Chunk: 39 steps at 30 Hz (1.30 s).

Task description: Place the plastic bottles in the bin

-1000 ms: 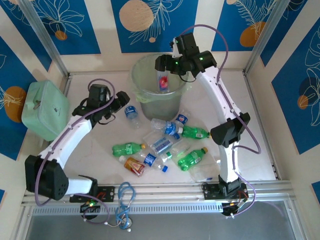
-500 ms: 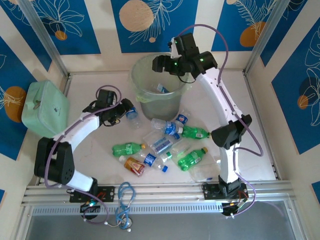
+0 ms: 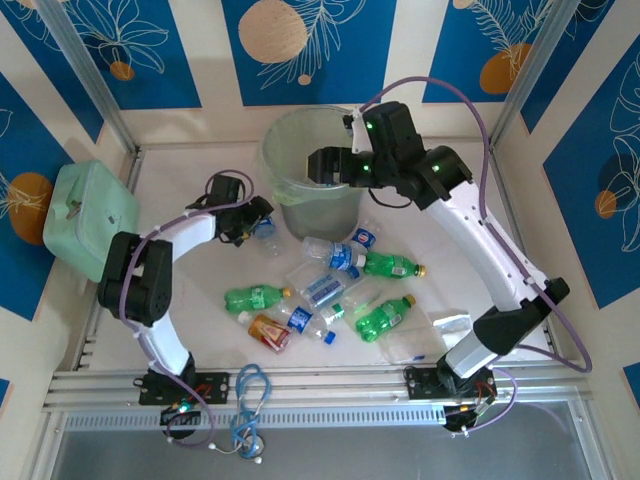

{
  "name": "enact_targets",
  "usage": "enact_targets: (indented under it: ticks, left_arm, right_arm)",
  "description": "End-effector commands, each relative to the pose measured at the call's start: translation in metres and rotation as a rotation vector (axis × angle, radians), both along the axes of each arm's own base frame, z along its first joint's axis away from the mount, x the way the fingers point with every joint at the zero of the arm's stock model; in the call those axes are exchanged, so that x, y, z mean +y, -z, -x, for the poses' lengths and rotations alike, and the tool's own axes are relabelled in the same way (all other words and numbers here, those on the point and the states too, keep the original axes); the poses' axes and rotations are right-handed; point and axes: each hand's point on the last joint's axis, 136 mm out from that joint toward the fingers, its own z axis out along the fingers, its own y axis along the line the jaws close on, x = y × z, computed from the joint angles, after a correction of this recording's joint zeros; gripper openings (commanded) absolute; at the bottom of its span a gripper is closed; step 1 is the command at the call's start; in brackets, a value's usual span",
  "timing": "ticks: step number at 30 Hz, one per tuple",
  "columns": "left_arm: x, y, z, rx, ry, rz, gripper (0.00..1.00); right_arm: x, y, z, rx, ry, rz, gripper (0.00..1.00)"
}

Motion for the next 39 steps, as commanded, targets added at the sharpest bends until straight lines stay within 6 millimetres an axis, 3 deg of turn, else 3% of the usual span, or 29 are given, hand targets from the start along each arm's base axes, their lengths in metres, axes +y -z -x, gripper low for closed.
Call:
enact_targets:
  ticks: [1,8,14,27,33,36,39]
  left_arm:
    - [0.006,0.004,-0.007,0.022,0.005,-0.040,0.85]
    - [0.020,0.025,0.003,0.110,0.023,-0.174,0.82]
    - [0.013,0.038,0.007,0.151,0.052,-0.174,0.81]
    - [0.015,0.045,0.013,0.184,0.063,-0.204,0.62]
    - [0.015,0.033,0.019,0.165,0.066,-0.193,0.56]
    - [0.015,0.014,0.022,0.123,0.063,-0.177,0.53]
    - [0.016,-0.018,0.026,0.049,0.049,-0.145,0.52]
  right_arm:
    - [-0.005,0.001,0.000,-0.003,0.032,-0.018,0.85]
    - [-0.011,0.019,0.006,0.047,0.047,0.002,0.85]
    - [-0.013,0.022,0.010,0.061,0.061,-0.005,0.85]
    - [-0.023,0.032,0.023,0.086,0.078,0.018,0.84]
    - [-0.026,0.027,0.028,0.080,0.078,0.007,0.84]
    - [-0.022,0.024,0.032,0.077,0.058,-0.003,0.84]
    - [-0.014,0.017,0.038,0.073,0.018,-0.024,0.84]
